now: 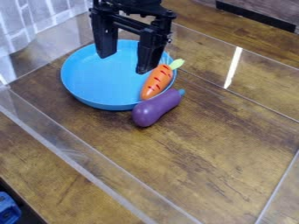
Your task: Remove the carrot from the blue tray and put it on the table
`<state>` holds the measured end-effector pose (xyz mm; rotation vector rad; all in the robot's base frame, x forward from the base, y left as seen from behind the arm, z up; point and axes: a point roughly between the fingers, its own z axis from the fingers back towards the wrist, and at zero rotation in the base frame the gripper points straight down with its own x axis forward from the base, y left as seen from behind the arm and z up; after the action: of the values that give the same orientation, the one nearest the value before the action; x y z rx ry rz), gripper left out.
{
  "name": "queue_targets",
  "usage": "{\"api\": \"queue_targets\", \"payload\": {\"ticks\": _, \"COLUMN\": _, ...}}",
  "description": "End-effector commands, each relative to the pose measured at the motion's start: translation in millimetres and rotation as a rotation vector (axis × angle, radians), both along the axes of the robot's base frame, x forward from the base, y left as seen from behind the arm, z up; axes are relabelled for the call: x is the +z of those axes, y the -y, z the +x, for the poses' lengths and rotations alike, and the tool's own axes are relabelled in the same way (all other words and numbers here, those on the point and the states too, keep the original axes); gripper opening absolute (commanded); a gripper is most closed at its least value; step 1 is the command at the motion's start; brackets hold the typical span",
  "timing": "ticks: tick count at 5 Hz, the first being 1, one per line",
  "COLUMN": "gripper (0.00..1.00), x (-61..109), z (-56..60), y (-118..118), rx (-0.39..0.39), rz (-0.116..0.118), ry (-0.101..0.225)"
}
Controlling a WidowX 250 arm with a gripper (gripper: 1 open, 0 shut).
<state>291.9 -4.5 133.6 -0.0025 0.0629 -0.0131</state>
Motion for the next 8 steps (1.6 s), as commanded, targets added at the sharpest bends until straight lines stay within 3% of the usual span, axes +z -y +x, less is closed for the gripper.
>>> {"api": "queue_targets", "payload": {"ticks": 1, "gripper": 1.0, "x": -6.5, "z": 3.9, "y": 1.0, "rx": -0.035, "rz": -0.003, "ry": -0.003}}
{"api": "queue_targets", "payload": {"ticks": 2, "gripper": 1.0, "x": -18.9, "z": 14.7, "y": 2.1, "rx": -0.111, "rz": -0.006, "ry": 0.016}}
{"api": "queue_targets", "payload": {"ticks": 4, "gripper": 1.0, "x": -33.6, "z": 40.8, "y": -0.7, "rx": -0.157, "rz": -0.012, "ry": 0.076}}
{"api": "queue_targets", "payload": {"ticks": 8, "gripper": 1.0, "x": -49.6, "z": 60.3, "y": -11.5, "rx": -0.17, "rz": -0.018, "ry": 0.108}}
